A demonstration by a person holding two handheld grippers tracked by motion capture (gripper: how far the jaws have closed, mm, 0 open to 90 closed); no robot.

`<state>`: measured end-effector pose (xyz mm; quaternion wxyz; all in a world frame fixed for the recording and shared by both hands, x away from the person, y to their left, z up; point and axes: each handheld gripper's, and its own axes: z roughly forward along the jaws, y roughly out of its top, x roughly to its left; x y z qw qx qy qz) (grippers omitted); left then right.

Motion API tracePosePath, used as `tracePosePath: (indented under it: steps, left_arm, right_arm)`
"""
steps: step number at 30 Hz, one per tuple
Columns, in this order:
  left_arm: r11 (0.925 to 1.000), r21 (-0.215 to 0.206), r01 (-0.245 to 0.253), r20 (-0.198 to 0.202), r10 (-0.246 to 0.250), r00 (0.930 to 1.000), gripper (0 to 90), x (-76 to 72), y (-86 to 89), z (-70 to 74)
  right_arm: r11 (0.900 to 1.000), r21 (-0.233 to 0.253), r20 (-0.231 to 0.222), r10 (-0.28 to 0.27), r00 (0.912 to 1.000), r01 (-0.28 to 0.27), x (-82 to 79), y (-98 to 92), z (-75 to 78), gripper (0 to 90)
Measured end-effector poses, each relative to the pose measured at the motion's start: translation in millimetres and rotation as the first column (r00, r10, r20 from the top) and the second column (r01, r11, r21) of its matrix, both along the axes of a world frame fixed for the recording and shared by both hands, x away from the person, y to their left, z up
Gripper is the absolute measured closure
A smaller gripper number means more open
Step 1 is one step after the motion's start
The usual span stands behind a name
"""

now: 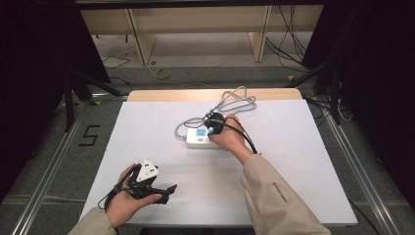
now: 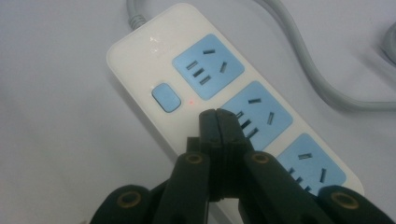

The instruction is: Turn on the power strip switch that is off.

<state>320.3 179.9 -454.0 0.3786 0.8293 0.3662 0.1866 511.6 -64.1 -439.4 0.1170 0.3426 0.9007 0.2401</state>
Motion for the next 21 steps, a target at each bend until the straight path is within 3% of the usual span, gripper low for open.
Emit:
tracePosePath:
  steps: [21]
  left_arm:
    - [1.0, 0.001, -0.002, -0.001, 0.002, 1.0, 9.6, -0.7, 0.2, 0.1]
  right_arm:
    - [1.0, -0.02, -0.02, -0.019, 0.9996, 0.019, 0.4, 3.2, -0.6, 90.0]
